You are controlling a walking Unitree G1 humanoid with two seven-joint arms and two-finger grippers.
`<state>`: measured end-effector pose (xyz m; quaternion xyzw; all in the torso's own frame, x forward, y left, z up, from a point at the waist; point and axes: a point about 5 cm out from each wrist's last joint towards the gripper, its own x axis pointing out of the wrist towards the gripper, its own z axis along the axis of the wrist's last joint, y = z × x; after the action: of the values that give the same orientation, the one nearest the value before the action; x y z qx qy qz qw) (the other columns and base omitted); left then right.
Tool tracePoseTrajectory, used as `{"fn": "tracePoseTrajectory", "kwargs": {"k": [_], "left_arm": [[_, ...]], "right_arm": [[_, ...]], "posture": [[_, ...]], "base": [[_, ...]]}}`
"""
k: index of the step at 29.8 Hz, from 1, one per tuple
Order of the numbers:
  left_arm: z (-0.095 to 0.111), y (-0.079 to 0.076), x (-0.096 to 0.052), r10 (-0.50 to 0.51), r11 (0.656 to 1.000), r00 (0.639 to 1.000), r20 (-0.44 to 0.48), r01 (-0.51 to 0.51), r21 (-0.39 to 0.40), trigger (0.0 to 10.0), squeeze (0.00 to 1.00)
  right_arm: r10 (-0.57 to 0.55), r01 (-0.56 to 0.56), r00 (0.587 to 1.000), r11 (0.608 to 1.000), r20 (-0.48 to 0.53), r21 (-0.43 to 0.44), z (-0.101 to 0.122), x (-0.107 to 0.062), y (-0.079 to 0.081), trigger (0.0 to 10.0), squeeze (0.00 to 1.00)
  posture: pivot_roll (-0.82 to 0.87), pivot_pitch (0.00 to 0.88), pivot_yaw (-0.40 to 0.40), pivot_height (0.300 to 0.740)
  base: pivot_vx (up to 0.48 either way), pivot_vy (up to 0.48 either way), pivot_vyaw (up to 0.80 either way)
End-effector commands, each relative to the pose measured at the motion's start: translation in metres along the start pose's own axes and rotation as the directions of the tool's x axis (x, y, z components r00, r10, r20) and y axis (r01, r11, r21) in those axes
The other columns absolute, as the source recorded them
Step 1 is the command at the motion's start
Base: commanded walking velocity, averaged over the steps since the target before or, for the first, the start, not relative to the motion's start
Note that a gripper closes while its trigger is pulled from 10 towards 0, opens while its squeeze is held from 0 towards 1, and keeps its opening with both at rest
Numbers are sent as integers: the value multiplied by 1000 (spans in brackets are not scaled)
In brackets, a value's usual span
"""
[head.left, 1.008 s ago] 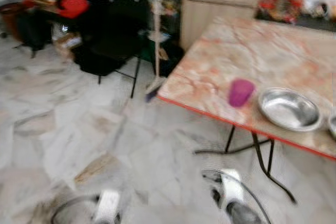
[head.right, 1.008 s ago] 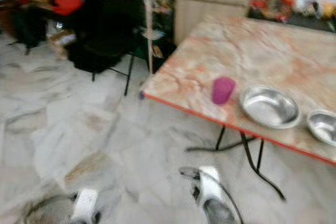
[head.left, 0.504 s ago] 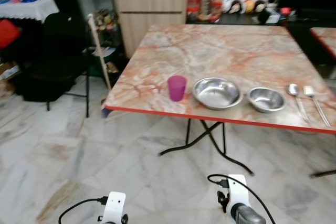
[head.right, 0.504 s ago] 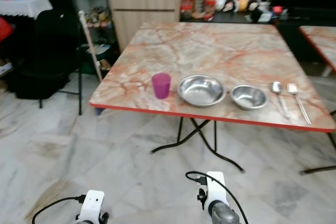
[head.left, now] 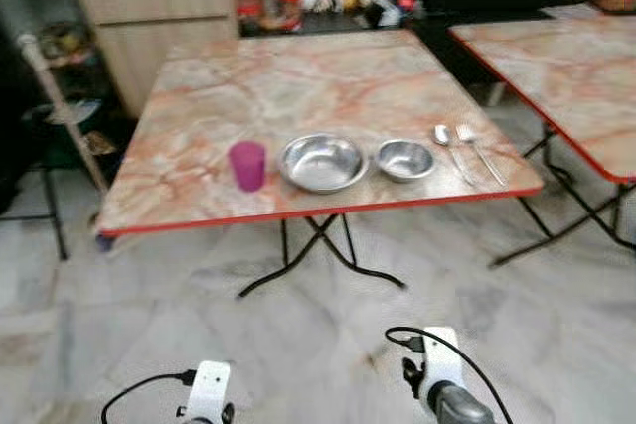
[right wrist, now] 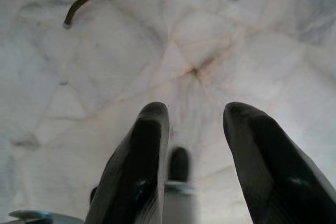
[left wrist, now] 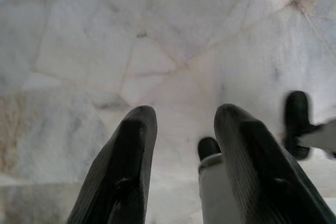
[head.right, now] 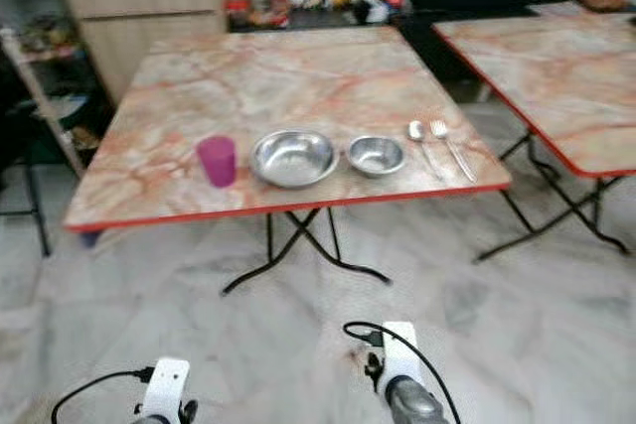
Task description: Setting the table
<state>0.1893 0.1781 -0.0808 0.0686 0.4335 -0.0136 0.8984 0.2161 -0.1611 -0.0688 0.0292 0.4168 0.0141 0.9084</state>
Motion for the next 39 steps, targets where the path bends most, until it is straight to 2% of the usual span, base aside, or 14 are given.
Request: {"fn": "tracePoseTrajectory", "kwargs": {"k": [1,12,36,39], "left_arm": [[-1,-2,0,-12,1000,1000,-12,12,5,10000,0],[1,-3,1,-12,1000,1000,-7,11,-15,10000,0],[2,-2,1,0,1000,1000,-3,0,-23,10000,0],[2,-3,1,4,1000,1000,-6,-4,-21,10000,0]], "right_arm": [[-22,22,1000,999,7,27,-1,-1,-5,10000,0],[-7,6,1000,998,18,65,-1,-1,-4,10000,0],[-5,4,1000,999,4,53,-2,-1,-3,10000,0],[-4,4,1000,999,-1,43,-3,-1,-3,10000,0]], "posture": [[73,0,34,740],[75,0,35,740],[76,0,31,740],[77,0,30,740]], "base": [[0,0,0],[0,0,0],[0,0,0],[315,0,0]]}}
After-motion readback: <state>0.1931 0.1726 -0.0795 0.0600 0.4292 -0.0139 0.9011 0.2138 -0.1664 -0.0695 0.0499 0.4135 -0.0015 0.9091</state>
